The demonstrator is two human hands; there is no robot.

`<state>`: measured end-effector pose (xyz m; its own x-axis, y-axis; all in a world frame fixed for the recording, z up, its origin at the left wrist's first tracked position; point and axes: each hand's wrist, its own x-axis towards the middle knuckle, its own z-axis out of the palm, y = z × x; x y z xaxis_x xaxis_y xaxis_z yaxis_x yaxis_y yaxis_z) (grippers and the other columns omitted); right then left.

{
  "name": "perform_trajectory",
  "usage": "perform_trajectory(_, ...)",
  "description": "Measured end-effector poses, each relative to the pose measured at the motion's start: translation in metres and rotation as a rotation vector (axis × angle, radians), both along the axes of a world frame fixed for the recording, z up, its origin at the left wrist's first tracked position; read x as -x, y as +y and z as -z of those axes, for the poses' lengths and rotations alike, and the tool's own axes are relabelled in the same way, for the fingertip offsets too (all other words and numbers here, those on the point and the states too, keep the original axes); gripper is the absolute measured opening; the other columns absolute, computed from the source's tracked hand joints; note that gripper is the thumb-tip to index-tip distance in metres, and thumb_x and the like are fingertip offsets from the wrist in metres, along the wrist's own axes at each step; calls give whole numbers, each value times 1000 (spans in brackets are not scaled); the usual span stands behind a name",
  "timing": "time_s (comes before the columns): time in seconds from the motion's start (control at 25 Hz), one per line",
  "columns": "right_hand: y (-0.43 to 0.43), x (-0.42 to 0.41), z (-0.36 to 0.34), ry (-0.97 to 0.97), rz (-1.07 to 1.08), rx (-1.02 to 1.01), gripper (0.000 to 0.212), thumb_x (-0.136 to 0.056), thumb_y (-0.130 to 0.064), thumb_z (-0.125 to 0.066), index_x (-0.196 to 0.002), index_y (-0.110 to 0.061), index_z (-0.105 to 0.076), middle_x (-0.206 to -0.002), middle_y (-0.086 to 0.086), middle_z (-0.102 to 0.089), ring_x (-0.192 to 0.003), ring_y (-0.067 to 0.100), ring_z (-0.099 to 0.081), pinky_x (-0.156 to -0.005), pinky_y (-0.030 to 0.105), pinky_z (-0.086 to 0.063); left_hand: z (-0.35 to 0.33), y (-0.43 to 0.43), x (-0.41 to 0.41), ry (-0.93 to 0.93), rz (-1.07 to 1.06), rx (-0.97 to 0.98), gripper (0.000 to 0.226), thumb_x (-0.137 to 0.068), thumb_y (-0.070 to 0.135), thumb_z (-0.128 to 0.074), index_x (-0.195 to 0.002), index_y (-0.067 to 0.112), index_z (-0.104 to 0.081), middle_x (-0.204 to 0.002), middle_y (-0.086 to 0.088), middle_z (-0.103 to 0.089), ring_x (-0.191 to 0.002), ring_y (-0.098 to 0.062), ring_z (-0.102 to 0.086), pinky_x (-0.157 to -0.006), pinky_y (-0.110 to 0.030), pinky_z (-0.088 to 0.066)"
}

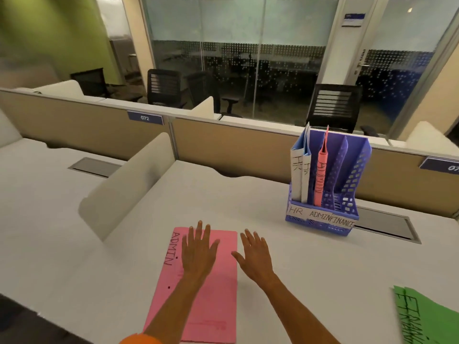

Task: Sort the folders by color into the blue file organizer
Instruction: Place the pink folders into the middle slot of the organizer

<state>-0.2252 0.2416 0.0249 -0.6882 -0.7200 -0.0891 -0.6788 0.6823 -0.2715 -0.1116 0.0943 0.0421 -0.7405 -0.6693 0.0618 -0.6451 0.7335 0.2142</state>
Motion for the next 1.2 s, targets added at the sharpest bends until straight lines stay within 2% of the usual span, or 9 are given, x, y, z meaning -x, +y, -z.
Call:
perform_trajectory(0.16,-35,-38,13,-71,-93,-33,77,-88,-65,-26,-141,-13,-45,-150,8,-41,-137,33,-39,-109,49,-33,14,-38,-50,-40,-123,-79,69,-94,61,-21,-136,19,-57,-146,-6,-51,-132,-33,-51,-105,-53,-43)
perform_trajectory(0.32,-46,-56,18,-133,-158,-64,76,-89,-62,-29,-150,-17,-25,-159,5,-21,-145,29,-19,-116,43,-23,26,-51,-82,-52,-208,-210,60,-100,53,-33,-150,21,-35,-159,-4,-31,-144,-28,-32,-114,-44,-32)
perform_trajectory(0.44,-42,-62,29,-201,-163,-85,68,-94,-51,-46,-150,-19,-23,-159,3,-19,-145,27,-19,-113,43,-28,40,-56,-95,-22,-262,-355,57,-98,44,-46,-147,17,-34,-150,-10,-39,-135,-29,-40,-107,-44,-41)
perform_trajectory(0.64,-33,-63,43,-294,-178,-153,66,-92,-44,-52,-148,-18,-27,-160,3,-13,-147,23,-12,-114,45,-29,50,-59,-99,129,-443,-571,60,-81,26,-77,-127,2,-47,-123,-17,-51,-113,-34,-52,-92,-46,-50)
perform_trajectory(0.76,-32,-61,40,-316,-176,-157,67,-91,-44,-55,-147,-19,-29,-161,3,-13,-147,23,-10,-114,47,-29,57,-71,-95,153,-547,-680,66,-67,31,-87,-114,3,-50,-115,-17,-54,-107,-37,-55,-83,-45,-49)
perform_trajectory(0.84,-32,-59,40,-327,-169,-154,67,-89,-45,-57,-146,-19,-31,-160,3,-14,-147,23,-11,-114,46,-29,62,-81,-97,172,-553,-750,66,-55,39,-91,-98,2,-57,-102,-16,-64,-91,-33,-63,-72,-42,-54)
perform_trajectory(0.92,-32,-57,39,-343,-164,-154,68,-89,-46,-57,-146,-20,-32,-160,2,-14,-147,23,-11,-114,46,-28,70,-89,-100,207,-494,-831,58,-51,43,-91,-88,4,-70,-89,-12,-74,-77,-27,-70,-71,-43,-60)
perform_trajectory(1.08,-32,-53,33,-343,-171,-147,63,-91,-45,-54,-145,-19,-36,-159,3,-20,-145,23,-19,-114,43,-27,69,-89,-97,300,-393,-1021,85,-41,56,-92,-107,13,-61,-100,-7,-73,-87,-25,-72,-76,-45,-62)
perform_trajectory(1.2,-27,-45,27,-343,-72,-19,59,-91,-48,-51,-141,-17,-39,-155,4,-29,-139,23,-31,-110,42,-35,38,-70,-92,439,-329,-1153,82,-49,39,-96,-113,13,-51,-108,-9,-68,-91,-28,-72,-74,-46,-62)
